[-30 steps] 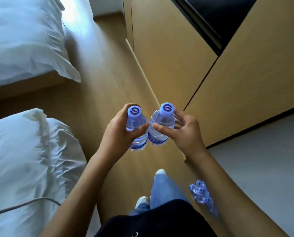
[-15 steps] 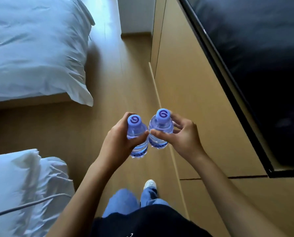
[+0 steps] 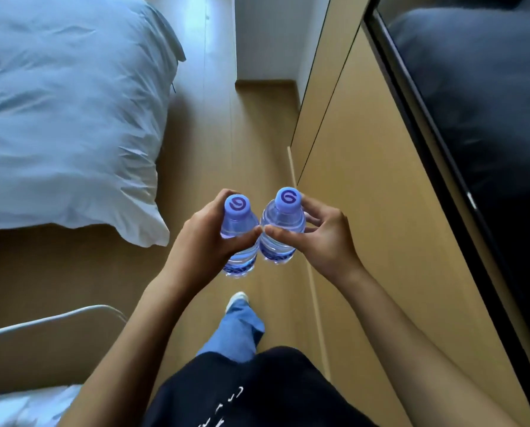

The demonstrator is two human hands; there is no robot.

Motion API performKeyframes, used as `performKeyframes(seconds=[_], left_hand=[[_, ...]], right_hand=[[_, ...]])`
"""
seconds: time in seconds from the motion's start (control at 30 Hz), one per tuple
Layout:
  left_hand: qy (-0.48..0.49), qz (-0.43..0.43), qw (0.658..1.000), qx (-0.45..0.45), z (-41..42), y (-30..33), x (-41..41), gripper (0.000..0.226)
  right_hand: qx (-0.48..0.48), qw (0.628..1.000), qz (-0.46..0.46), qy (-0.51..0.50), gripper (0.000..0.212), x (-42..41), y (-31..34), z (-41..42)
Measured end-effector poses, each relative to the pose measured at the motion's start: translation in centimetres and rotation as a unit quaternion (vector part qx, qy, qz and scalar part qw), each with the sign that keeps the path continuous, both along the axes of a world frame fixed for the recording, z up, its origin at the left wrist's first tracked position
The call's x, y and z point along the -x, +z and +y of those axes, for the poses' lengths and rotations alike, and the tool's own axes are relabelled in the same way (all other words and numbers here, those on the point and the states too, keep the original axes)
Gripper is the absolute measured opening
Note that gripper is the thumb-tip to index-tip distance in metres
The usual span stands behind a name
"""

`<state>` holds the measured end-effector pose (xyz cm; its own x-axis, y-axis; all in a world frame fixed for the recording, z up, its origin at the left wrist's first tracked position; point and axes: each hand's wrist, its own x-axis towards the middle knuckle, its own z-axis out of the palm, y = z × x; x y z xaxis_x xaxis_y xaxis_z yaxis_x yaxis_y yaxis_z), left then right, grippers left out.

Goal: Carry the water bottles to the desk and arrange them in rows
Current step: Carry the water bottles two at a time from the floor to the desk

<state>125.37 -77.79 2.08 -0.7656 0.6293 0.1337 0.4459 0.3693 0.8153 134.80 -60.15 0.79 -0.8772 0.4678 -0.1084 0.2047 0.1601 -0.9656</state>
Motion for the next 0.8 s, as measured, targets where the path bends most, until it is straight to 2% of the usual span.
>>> performKeyframes(seconds=[0.37,0.8], left_hand=[[0.042,0.009,0.999,-0.001,11.0,0.3,27.4,0.038],[0.135,-0.007,0.990,-0.040,25.7,1.4,60.6,0.032]], right_hand=[[0.018,1.000,0.015,0.000,0.054,26.9,1.1,11.7],[-0.034,0.994,0.035,0.096,0.057,63.0,2.1,27.7]])
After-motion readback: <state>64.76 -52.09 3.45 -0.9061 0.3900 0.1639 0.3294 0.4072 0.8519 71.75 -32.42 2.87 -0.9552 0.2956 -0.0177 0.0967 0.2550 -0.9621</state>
